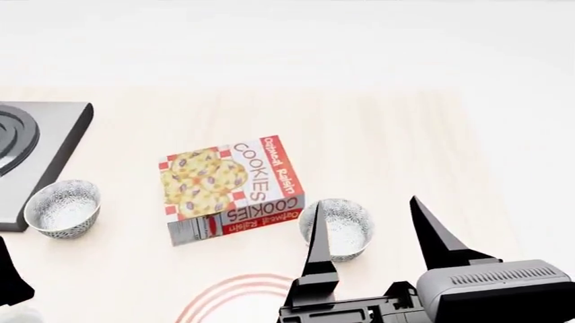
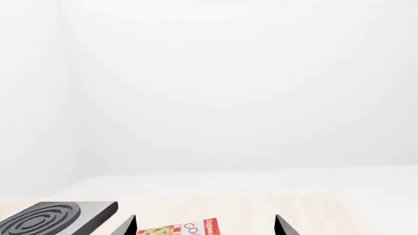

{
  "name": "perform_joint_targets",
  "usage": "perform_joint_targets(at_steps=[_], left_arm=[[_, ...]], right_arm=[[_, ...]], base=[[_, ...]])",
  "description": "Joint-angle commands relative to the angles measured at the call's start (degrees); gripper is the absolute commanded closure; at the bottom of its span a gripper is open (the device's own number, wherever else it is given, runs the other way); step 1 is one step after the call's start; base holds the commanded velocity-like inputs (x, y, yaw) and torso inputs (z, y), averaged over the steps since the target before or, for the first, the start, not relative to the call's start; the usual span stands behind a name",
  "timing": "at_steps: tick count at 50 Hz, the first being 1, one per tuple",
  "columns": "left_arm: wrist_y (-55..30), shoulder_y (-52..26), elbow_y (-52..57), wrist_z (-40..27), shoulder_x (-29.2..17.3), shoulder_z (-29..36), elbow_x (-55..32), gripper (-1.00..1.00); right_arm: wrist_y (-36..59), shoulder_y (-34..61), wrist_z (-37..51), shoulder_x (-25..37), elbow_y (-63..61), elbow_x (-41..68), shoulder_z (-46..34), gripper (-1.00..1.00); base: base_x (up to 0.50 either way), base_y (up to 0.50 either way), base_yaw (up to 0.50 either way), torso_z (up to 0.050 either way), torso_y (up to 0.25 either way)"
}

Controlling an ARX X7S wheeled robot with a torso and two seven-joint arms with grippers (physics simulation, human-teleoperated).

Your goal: Pick the akita bowl next to the plate and place it on the plate.

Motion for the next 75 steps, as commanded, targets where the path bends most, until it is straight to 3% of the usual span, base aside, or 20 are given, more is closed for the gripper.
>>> perform_joint_targets(at_steps=[1,28,40,58,65,66,68,75], left_arm=[[0.19,-0.02,-0.24,-0.16,-0.15,0.17,-0.17,-1.00],[0.46,-0.14,-0.68,-0.58,-0.44,0.59,-0.65,-1.00],[0.14,0.00,-0.29,-0.96,-0.63,0.61,-1.18,-1.00],[0.53,-0.05,-0.74,-1.15,-0.81,0.84,-1.43,-1.00],[0.52,0.01,-0.64,-1.38,-0.94,0.91,-1.63,-1.00],[0.40,0.04,-0.47,-1.48,-0.98,0.92,-1.70,-1.00],[0.27,0.04,-0.32,-1.61,-1.04,0.94,-1.78,-1.00],[0.54,-0.02,-0.62,-1.66,-1.12,1.08,-1.85,-1.00]], right_arm=[[-0.34,0.00,0.13,0.28,0.35,-0.01,-0.43,-1.00],[1.61,1.34,3.56,0.42,2.20,-0.72,-1.18,-1.00],[15.68,13.08,10.21,-0.41,12.60,-0.31,-1.97,-1.00],[18.80,25.36,9.64,0.11,24.61,-3.77,-6.88,-1.00],[23.20,29.76,9.18,-1.18,29.57,-1.46,-6.32,-1.00],[21.52,29.83,9.82,-2.75,31.42,-0.67,-3.67,-1.00],[21.79,31.06,9.03,-1.32,32.08,-2.78,-7.25,-1.00],[22.32,35.26,9.29,-3.62,39.92,-1.65,-4.87,-1.00]], base=[[0.46,-0.01,0.00,0.000,0.000],[0.40,-0.01,0.00,0.000,0.000],[0.00,0.00,0.00,0.000,0.000],[0.00,0.00,0.00,0.000,0.000],[0.00,0.00,0.00,0.000,0.000],[0.00,0.00,0.00,0.000,0.000],[0.00,0.00,0.00,0.000,0.000],[0.00,0.00,0.00,0.000,0.000]])
